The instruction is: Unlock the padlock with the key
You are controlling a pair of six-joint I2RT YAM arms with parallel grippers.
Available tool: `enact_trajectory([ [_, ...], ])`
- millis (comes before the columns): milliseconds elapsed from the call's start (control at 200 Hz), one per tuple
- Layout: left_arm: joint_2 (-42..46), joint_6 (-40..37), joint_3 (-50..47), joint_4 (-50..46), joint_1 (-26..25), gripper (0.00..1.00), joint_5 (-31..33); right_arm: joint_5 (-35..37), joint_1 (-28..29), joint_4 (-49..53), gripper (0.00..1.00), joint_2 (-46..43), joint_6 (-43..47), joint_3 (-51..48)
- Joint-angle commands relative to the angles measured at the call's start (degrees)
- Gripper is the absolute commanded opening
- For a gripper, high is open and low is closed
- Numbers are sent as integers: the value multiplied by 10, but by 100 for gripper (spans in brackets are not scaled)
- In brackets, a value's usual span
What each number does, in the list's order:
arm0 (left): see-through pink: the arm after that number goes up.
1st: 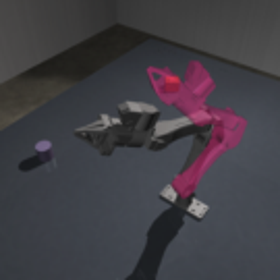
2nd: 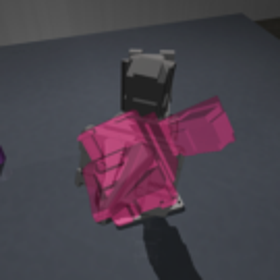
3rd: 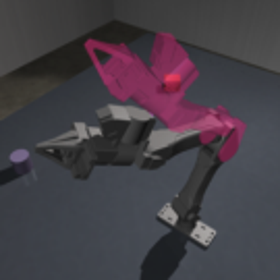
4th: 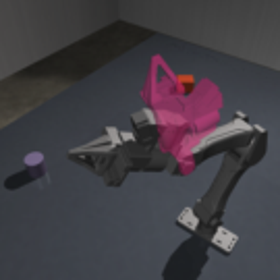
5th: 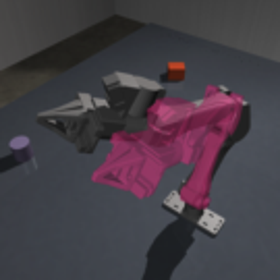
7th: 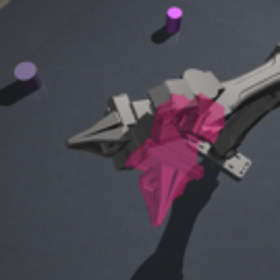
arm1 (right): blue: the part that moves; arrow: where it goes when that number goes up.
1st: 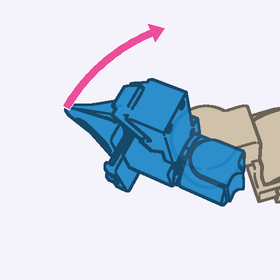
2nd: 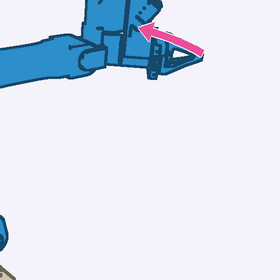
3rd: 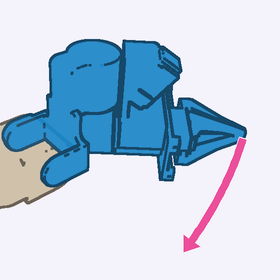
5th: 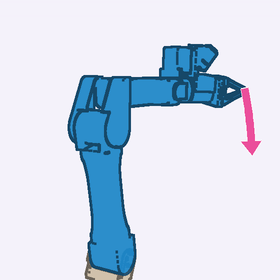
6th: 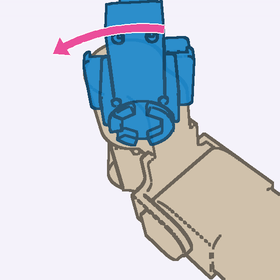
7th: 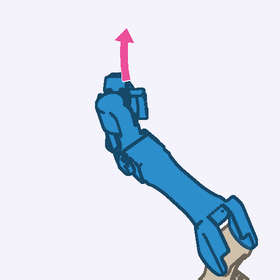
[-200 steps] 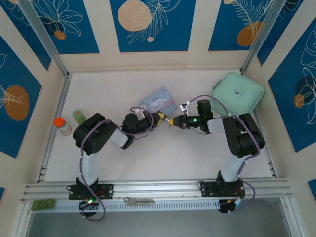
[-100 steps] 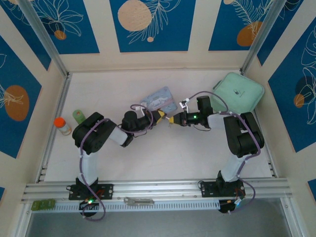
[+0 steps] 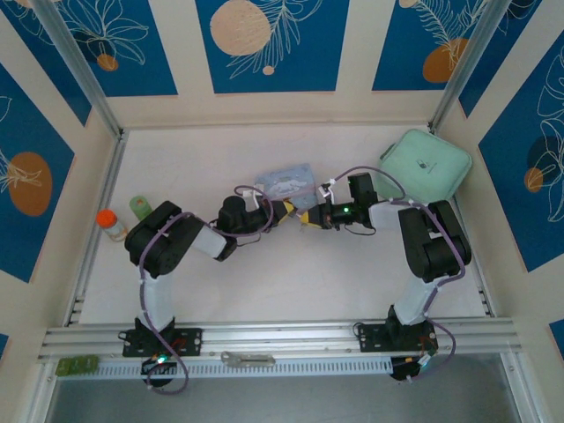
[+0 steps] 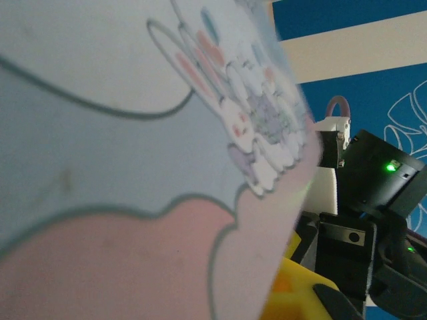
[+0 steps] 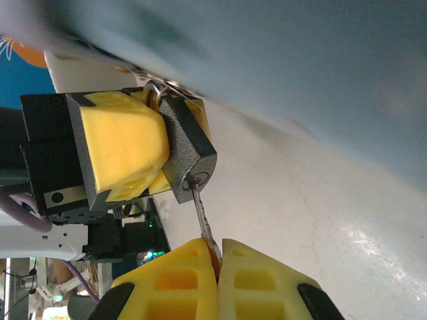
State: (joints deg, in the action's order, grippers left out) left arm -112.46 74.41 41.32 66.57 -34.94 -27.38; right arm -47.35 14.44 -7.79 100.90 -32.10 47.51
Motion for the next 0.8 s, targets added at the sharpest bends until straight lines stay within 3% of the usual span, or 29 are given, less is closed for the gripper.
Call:
enact_trajectory([
  [0,20,-28,7,-2,-35,0,-77,11,27,-65,0,-21,-49,9],
  [250,1,1,14,37,-48,0,-82,27,30,-131,0,6,-82,10],
  [510,3,1,12,24,-51,0,-118,56,28,60,0,5,121,80],
  [790,2,9,24,21,-51,0,-138,62,24,70,0,2,172,89],
])
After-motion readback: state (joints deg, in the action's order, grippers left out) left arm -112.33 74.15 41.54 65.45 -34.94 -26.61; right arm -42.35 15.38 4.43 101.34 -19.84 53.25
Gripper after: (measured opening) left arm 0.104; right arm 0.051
